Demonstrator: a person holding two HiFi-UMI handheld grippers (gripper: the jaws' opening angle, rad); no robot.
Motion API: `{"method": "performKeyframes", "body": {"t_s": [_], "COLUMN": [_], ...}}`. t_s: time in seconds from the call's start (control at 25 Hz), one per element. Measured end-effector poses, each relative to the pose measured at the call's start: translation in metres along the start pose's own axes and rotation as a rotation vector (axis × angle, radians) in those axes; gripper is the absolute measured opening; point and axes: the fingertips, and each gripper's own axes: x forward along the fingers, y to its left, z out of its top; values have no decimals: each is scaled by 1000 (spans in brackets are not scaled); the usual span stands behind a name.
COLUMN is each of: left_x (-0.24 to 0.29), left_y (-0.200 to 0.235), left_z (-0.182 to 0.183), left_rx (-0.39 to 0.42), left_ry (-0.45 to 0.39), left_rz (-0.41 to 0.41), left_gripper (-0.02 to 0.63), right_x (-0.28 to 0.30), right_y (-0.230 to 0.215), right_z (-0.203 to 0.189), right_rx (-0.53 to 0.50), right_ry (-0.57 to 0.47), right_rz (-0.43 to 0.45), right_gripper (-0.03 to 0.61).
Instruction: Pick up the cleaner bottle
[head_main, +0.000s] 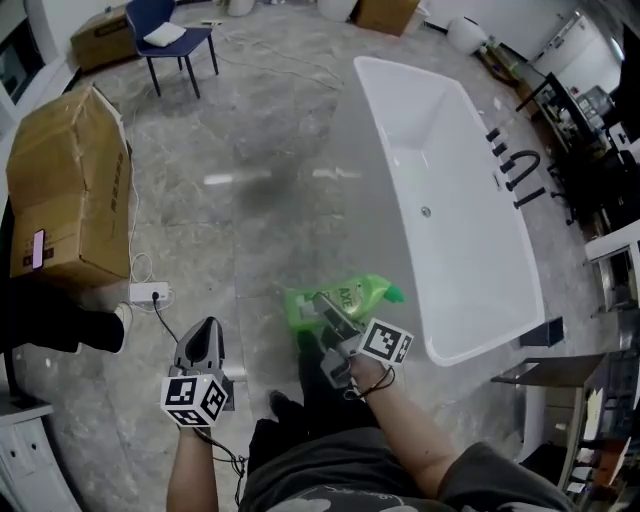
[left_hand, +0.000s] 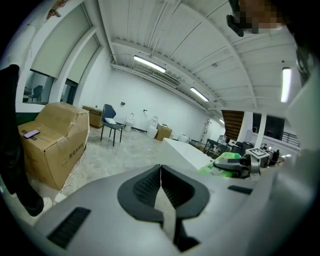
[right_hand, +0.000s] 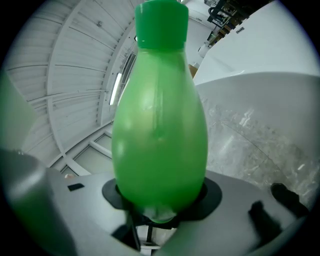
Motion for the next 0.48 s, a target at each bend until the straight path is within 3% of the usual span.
{"method": "performKeyframes", "body": {"t_s": [0.2,0.48], "left_x": [-42,-48], "left_y": [-37,-89], "left_z": [-13,-14], "left_rx": [14,43], "left_ry": [21,22], "left_rz": [-10,-38], "left_gripper": [15,15], "right_x": [-65,-104], "right_y": [10,13], "right_z": [-20,-14], "right_rx": [16,38], "right_ry": [10,7], "right_rz": [-25,-8], "right_gripper": [201,201]}}
